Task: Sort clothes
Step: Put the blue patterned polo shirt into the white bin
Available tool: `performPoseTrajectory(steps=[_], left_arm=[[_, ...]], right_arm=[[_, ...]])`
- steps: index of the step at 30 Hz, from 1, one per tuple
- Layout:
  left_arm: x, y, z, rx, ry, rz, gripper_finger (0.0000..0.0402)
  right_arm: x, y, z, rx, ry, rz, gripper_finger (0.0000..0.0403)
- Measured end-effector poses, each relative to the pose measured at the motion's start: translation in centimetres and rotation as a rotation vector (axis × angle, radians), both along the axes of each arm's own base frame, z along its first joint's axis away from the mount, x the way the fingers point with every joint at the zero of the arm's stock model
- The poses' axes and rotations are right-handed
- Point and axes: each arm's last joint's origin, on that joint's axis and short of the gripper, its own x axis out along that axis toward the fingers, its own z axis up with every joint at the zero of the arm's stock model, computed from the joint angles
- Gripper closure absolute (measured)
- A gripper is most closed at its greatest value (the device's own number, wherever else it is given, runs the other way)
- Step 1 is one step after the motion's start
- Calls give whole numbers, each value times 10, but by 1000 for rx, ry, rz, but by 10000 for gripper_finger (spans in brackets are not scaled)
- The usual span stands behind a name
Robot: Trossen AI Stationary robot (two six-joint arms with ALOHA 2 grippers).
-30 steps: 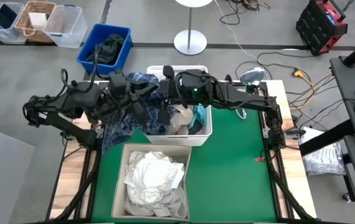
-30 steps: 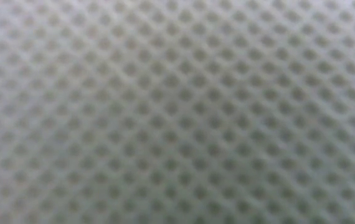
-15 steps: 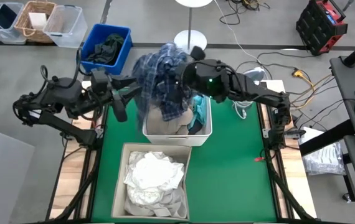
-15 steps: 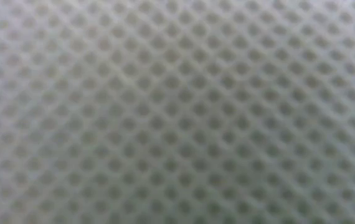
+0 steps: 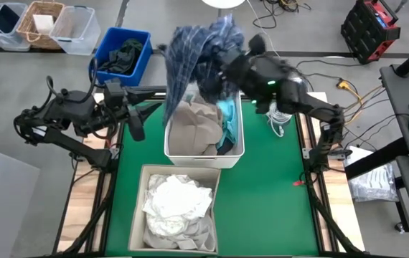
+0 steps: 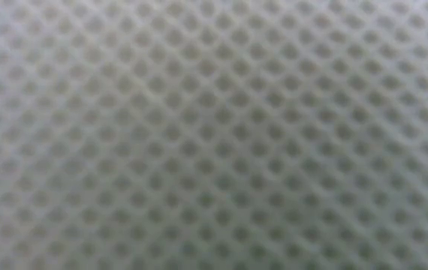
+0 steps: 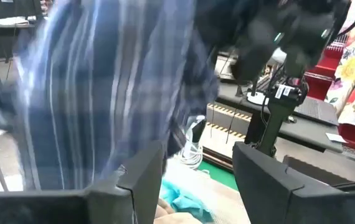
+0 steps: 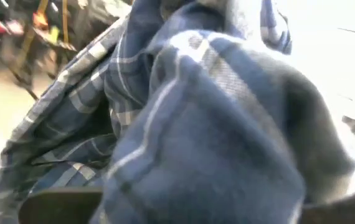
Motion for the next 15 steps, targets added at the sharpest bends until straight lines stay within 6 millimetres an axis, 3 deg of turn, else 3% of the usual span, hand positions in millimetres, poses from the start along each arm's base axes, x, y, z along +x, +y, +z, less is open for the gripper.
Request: performPoseTrajectory(steps=[4,9,12,15], left_arm=[[-4,1,1,-6,-4,1,228],[-18,4,5,-33,-40,4,228],[-27,6,8,-38,-64,5,228],[-31,7,9,-42,-76,5,228]], right_arm=[[-19,4,19,-31,-103,77,390],[-41,7,26,53,-164,174,390],[-44,8,18,154,-136,243,390],[-25,7,-8,244,-6,228,390]])
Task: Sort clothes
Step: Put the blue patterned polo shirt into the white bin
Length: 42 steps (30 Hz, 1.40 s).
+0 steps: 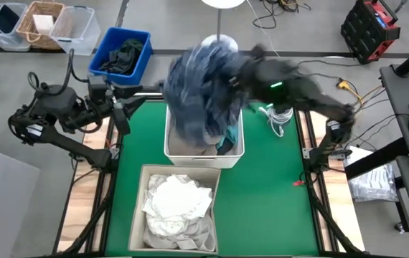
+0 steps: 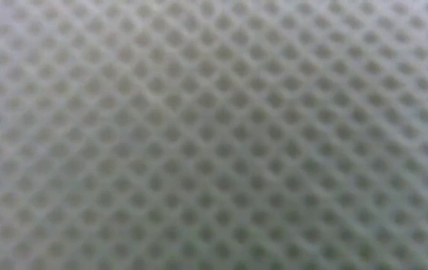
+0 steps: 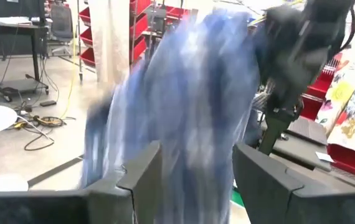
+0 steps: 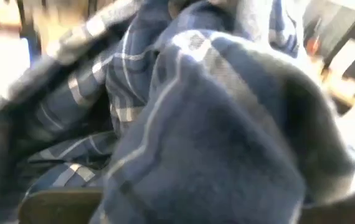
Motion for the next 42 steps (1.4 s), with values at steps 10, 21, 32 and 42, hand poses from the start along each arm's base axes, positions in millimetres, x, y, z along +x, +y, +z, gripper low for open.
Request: performPoseTrajectory(steps=[10,21,32,42], left_arm=[[6,-1,-2,38,35,1,228],[32,-7,-13,47,107,0,228],[91,-19,-42,136,290,-9,228],[100,-21,-22,138,226,-25,228]], right_arm=[[83,-29,-121,314,476,-58,390],[114,-68,-190,541,692,-60,390],[112,-79,-180,545,611,-70,382],[110,-84,-175,527,587,-64,383]])
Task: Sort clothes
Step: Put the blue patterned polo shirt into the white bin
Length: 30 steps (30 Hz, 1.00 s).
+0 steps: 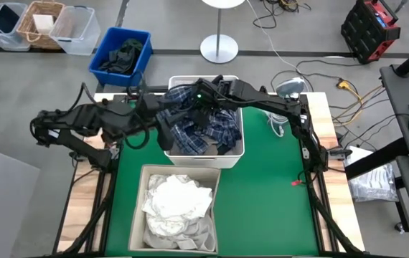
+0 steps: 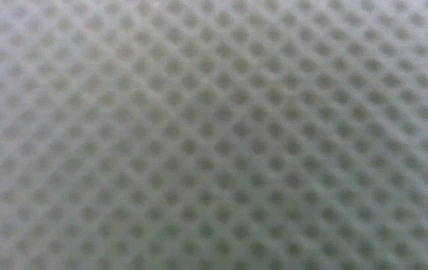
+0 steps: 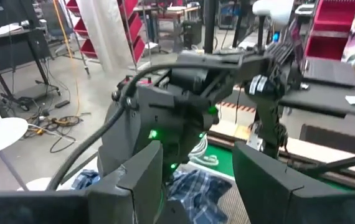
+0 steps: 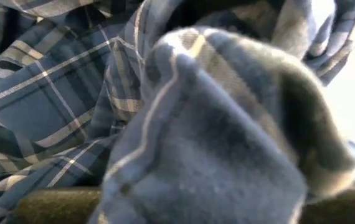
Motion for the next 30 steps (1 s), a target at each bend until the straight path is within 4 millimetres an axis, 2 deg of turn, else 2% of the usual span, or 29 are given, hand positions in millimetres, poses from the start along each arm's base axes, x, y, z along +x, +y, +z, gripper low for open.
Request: performPoseTrajectory(steps=[7,14,25,30], left_arm=[[-4,1,20,-15,-65,-1,228],[10,-2,35,-17,-101,-1,228],[27,-5,68,387,58,-8,228],[26,-4,86,550,82,-10,228]], right_arm=[[0,-5,1,-16,-7,6,383],[1,-16,5,-55,-38,18,383],[-1,-20,5,-69,-24,29,383],[-2,-23,5,-79,-17,36,383]])
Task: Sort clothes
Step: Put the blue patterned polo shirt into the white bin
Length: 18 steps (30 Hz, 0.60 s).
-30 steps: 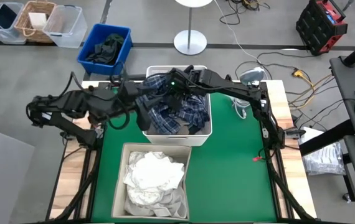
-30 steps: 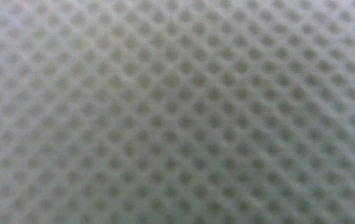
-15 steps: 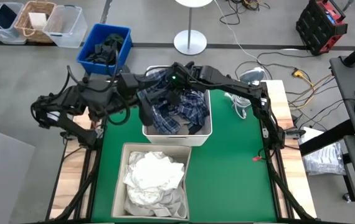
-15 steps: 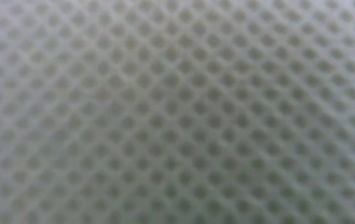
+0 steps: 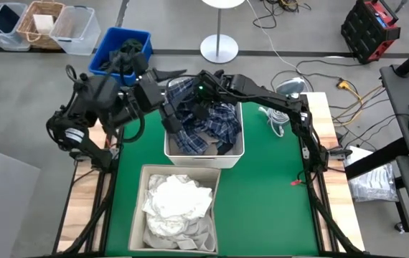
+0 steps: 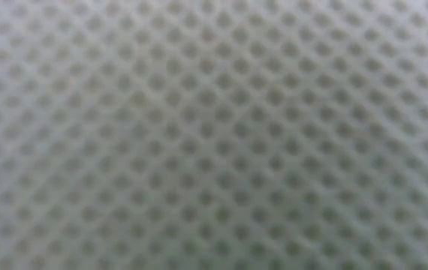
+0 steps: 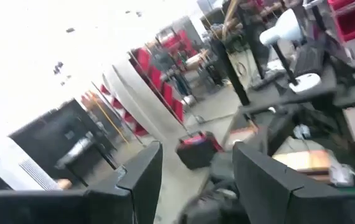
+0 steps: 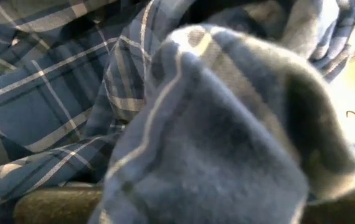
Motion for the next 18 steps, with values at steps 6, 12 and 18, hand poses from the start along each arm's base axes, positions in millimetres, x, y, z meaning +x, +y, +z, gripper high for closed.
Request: performPoseTrajectory(steps=[6,12,18], left_arm=[[4,-1,-1,23,-18,-11,228],[18,5,-6,-21,-35,-13,228],[17,-4,-12,-64,-12,23,228]], right_arm=[[1,-2,1,-7,-22,-3,383],[0,0,2,23,-31,-1,383],[-2,5,6,29,-39,0,383]])
